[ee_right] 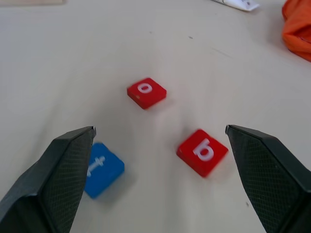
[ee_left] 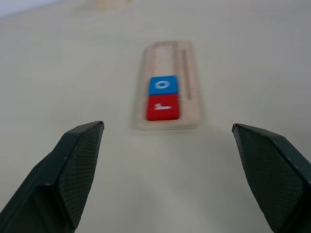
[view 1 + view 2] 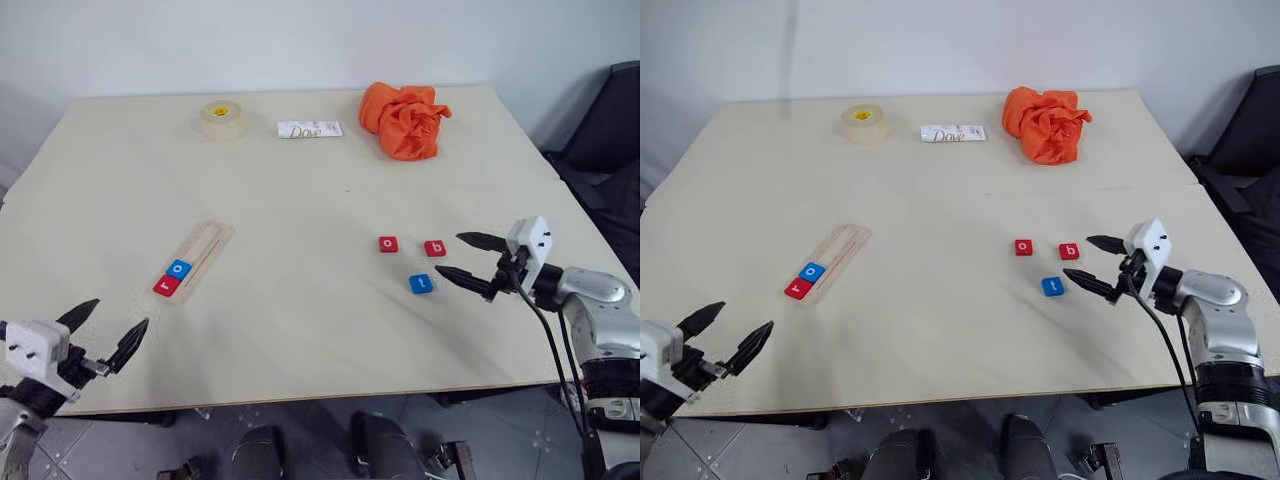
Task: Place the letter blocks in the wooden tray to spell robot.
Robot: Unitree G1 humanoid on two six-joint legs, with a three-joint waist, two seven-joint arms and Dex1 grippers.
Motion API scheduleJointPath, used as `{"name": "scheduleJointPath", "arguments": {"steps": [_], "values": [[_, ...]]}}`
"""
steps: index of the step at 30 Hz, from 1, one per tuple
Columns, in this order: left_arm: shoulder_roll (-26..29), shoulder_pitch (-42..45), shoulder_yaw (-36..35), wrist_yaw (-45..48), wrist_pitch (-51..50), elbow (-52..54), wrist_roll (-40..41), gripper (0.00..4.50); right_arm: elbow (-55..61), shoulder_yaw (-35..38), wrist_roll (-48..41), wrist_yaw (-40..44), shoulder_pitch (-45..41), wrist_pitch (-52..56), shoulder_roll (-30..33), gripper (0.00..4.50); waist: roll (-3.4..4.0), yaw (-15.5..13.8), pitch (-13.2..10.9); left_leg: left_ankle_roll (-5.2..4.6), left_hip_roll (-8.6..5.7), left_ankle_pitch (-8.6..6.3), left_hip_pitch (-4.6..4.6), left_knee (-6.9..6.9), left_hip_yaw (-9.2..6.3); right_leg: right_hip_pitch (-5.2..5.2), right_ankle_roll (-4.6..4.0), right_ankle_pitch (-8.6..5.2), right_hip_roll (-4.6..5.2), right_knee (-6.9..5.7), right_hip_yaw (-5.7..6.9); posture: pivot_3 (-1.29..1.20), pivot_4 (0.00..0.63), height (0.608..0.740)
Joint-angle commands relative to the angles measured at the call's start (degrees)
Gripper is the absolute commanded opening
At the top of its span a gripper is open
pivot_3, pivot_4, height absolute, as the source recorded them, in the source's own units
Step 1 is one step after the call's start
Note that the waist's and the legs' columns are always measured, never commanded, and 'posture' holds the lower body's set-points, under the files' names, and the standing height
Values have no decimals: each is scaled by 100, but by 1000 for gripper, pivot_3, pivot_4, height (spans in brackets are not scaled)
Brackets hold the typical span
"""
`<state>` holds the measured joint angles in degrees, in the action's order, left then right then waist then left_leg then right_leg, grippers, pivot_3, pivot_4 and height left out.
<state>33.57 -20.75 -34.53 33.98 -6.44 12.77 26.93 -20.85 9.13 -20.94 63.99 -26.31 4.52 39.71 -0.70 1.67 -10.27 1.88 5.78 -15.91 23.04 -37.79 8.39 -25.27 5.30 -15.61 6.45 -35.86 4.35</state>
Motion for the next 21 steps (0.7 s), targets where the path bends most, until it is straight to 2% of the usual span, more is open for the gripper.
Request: {"name": "scheduleJointPath", "arguments": {"steps": [1,7,10,21], "values": [[192,380,127,-170,-309,148,-61,4500,192,81,-178,-146,-293,253,-86,4475,0,-1,0,1,0,0,0,0,0,-1,0,0,0,-1,0,0,150,740],[521,1261,498,-257,-887,-323,-223,4500,159,-9,-12,-145,-252,28,-122,4475,-1,-13,1,3,-1,0,3,0,2,-3,-2,-1,-1,-1,0,0,150,740],[629,1736,733,-302,-1144,-492,-321,4500,165,22,7,-348,-261,126,-176,4475,4,46,-2,-4,-45,33,12,30,-122,87,5,1,40,19,120,0,150,740],[764,2411,1340,-392,-1861,-759,-675,4500,545,132,-147,-354,56,242,-95,4475,1,-11,-1,23,-11,38,8,23,-103,63,-12,-8,11,19,114,0,150,740]]}}
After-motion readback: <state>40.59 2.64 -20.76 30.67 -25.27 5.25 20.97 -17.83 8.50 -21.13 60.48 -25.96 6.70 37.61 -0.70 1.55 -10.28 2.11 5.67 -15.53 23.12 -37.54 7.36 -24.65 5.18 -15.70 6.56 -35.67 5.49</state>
